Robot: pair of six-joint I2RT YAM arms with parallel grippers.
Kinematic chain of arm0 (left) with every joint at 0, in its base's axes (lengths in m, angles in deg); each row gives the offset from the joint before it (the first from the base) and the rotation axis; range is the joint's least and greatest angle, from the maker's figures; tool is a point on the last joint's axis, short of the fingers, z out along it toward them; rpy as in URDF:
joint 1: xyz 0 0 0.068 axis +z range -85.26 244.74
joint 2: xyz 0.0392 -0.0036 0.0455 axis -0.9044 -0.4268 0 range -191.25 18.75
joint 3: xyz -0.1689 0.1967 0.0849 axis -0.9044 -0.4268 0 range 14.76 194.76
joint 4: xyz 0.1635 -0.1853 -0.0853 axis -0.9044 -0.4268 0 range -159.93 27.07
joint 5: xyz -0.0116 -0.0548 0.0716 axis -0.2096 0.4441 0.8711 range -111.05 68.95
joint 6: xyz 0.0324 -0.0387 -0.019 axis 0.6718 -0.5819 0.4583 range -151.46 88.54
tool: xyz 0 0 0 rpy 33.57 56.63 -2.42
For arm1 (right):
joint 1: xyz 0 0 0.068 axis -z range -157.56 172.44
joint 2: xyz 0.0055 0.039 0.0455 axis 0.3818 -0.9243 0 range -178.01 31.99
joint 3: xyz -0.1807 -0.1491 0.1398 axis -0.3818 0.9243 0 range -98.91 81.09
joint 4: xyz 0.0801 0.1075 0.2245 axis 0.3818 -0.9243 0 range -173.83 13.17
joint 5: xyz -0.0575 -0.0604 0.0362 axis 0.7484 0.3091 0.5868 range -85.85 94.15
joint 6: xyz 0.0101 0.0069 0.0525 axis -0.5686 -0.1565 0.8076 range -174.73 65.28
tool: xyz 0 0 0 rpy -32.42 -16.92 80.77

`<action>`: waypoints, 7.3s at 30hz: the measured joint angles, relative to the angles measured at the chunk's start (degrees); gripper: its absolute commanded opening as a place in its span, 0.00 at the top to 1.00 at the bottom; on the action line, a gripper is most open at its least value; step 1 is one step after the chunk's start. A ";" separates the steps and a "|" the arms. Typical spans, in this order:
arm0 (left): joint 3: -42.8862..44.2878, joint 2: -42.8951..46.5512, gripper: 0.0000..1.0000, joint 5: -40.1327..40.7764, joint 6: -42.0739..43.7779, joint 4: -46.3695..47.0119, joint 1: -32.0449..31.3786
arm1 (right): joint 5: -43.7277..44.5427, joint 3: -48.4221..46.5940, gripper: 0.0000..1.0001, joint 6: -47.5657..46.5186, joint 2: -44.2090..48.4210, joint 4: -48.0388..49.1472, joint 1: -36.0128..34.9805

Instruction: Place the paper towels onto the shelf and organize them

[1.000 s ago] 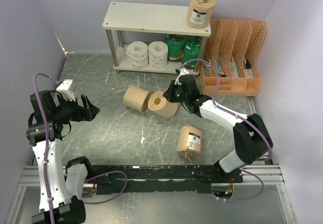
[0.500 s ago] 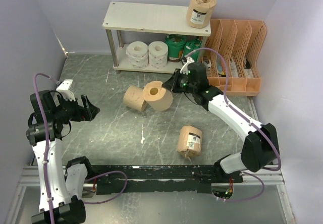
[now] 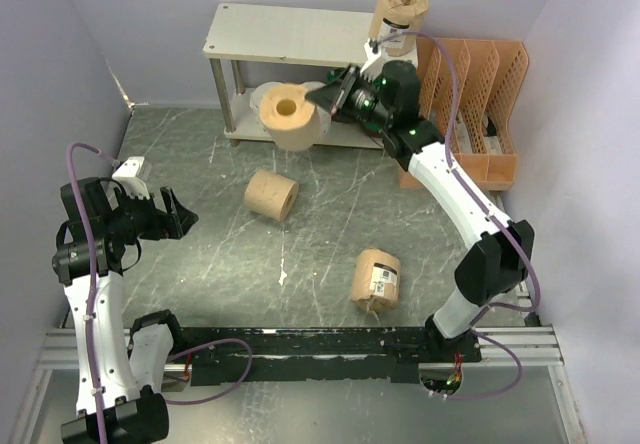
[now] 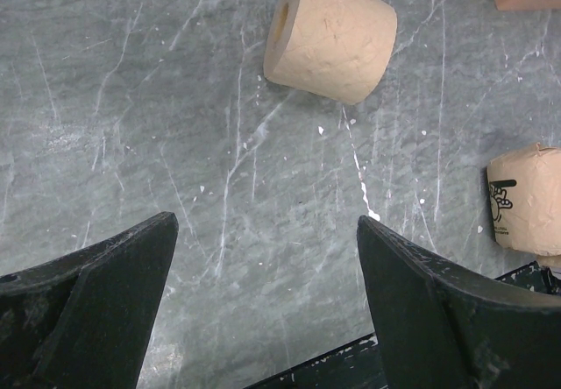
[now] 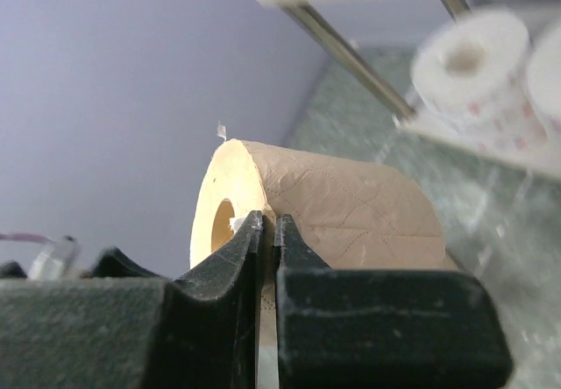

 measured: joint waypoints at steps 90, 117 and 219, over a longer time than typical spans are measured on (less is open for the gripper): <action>0.00 -0.76 0.05 -0.20 0.00 0.00 1.68 | 61.33 36.85 0.06 1.81 -5.86 18.82 -29.33; 0.00 0.15 0.05 -0.26 0.02 0.00 1.77 | 64.63 21.66 0.00 17.99 7.72 -65.66 -50.18; -0.02 -2.01 0.05 -0.46 0.00 0.00 1.77 | 26.67 -33.44 0.00 39.54 -17.05 -10.71 4.59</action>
